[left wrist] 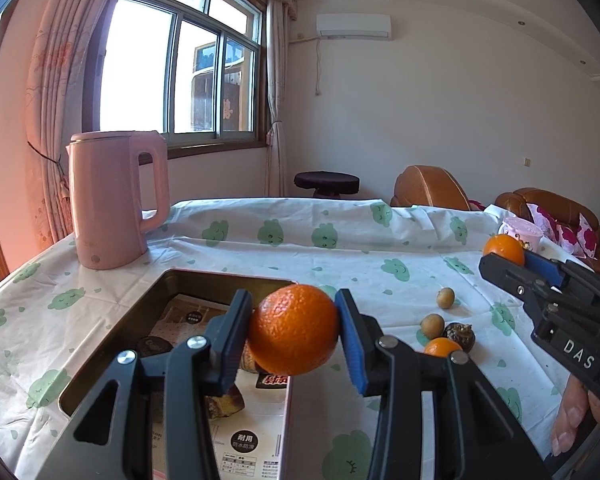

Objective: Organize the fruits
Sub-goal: 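Lower the orange into the tin box and open the right tool while the left tool holds its orange above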

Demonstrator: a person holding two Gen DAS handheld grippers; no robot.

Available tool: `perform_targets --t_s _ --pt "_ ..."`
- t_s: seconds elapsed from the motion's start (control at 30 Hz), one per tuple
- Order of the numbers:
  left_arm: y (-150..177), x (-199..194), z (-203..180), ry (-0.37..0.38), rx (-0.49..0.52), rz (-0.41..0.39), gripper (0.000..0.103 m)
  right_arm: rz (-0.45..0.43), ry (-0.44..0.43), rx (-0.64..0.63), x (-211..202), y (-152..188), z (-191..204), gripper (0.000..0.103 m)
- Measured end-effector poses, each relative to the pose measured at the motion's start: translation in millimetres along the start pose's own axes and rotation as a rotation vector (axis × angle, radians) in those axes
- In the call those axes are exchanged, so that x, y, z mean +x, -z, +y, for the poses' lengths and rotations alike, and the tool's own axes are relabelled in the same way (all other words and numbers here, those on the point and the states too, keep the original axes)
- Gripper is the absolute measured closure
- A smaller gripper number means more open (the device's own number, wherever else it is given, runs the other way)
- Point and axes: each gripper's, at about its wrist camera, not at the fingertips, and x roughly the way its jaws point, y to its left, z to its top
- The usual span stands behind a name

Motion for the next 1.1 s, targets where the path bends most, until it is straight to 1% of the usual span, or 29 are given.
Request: perform_targets --t_s 0.63,1.1 --pt "-1 3 35 -0.032 -0.033 0.028 0.059 0.017 -0.084 -0.059 25 -15 49 0.065" --pt "-3 4 66 -0.076 -0.070 0.047 0.059 0.034 -0.135 -0.086 42 -19 75 0.065"
